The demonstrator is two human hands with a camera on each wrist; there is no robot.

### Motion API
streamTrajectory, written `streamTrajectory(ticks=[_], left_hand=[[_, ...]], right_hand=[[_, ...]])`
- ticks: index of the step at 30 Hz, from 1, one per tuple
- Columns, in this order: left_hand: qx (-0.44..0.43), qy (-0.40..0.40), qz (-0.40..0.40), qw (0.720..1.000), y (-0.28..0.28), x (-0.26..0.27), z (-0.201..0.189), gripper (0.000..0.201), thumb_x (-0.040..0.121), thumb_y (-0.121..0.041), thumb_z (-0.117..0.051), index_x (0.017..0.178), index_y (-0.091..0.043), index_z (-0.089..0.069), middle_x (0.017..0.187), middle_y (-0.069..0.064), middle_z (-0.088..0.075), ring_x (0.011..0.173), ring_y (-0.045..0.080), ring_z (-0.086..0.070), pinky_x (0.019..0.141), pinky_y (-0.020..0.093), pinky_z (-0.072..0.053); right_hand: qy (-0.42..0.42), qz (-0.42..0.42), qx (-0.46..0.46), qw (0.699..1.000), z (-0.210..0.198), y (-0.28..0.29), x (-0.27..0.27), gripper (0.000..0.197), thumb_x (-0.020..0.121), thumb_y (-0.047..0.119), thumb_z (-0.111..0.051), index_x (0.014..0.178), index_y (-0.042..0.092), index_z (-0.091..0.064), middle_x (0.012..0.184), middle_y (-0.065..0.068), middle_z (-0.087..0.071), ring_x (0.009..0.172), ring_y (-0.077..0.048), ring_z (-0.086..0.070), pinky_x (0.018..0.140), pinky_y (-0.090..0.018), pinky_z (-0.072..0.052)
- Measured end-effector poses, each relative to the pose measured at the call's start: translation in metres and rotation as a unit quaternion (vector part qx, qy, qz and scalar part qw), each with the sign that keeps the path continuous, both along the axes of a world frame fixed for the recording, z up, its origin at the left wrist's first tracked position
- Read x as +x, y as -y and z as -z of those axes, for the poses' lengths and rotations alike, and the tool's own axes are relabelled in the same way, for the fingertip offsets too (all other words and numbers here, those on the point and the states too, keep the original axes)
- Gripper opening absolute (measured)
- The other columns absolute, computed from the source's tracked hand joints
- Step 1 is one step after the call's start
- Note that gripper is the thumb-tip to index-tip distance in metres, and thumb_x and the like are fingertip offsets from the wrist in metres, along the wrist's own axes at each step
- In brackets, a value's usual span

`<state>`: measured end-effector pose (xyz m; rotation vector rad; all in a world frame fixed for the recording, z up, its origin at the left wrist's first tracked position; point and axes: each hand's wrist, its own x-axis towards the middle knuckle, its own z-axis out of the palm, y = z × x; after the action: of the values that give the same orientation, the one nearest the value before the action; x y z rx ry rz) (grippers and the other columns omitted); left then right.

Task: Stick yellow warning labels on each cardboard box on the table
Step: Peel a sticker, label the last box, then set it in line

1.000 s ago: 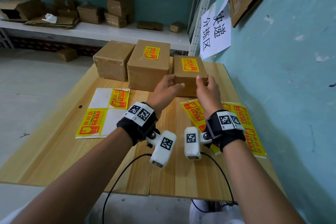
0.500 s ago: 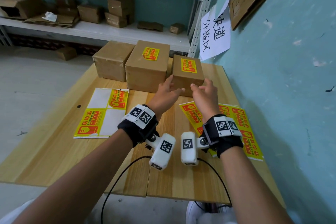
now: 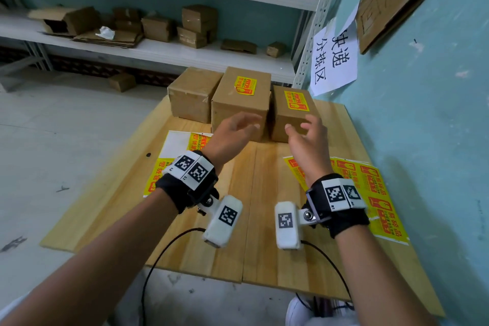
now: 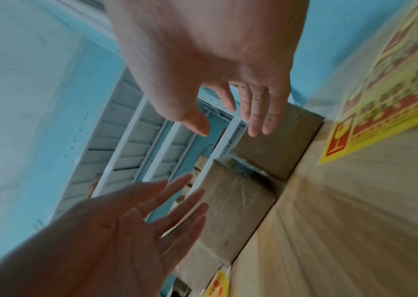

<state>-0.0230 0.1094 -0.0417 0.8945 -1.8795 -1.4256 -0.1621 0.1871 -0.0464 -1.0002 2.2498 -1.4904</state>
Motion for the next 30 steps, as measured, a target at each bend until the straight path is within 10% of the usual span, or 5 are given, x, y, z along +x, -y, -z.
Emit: streamTrajectory(ticks=[6,15,27,30], left_hand=[[0.009,-0.076,-0.104,0.992,0.037,0.058,-0.006,0.021,0.095,-0.007,-0.052,0.108,-0.018,-0.064,0.107,-0.003,-0.062,0.097,0.007,-0.054,0.082,0.018,-0.043],[0.078,-0.104,-0.185,0.974,0.110,0.104,-0.014,0.039,0.094,-0.014,-0.052,0.133,-0.016,-0.054,0.135,0.008,-0.055,0.121,0.016,-0.050,0.101,0.028,-0.038],[0.098,0.014,-0.180,0.979,0.170,0.086,0.004,0.053,0.095,-0.016,-0.051,0.146,-0.013,-0.039,0.148,0.008,-0.042,0.135,0.024,-0.039,0.109,0.030,-0.033],[0.098,0.014,-0.166,0.981,0.173,0.082,0.009,0.036,0.094,-0.012,-0.052,0.129,-0.007,-0.057,0.120,0.006,-0.056,0.113,0.019,-0.049,0.094,0.026,-0.039]], right_hand=[[-0.030,-0.092,-0.031,0.995,-0.009,0.023,0.051,0.039,0.099,0.024,-0.057,0.136,0.014,-0.048,0.133,-0.005,-0.051,0.096,-0.006,-0.055,0.073,-0.014,-0.042],[0.015,-0.213,0.044,0.976,-0.038,0.105,0.121,0.054,0.101,0.029,-0.050,0.150,0.012,-0.035,0.155,-0.007,-0.039,0.139,-0.021,-0.041,0.109,-0.030,-0.033],[0.106,-0.129,0.065,0.984,-0.021,0.174,0.143,0.063,0.090,0.027,-0.057,0.144,0.003,-0.034,0.156,-0.015,-0.030,0.140,-0.033,-0.037,0.114,-0.044,-0.035],[0.119,-0.133,0.078,0.981,-0.016,0.179,0.140,0.059,0.091,0.022,-0.050,0.145,0.004,-0.035,0.154,-0.015,-0.036,0.134,-0.034,-0.044,0.108,-0.039,-0.040]])
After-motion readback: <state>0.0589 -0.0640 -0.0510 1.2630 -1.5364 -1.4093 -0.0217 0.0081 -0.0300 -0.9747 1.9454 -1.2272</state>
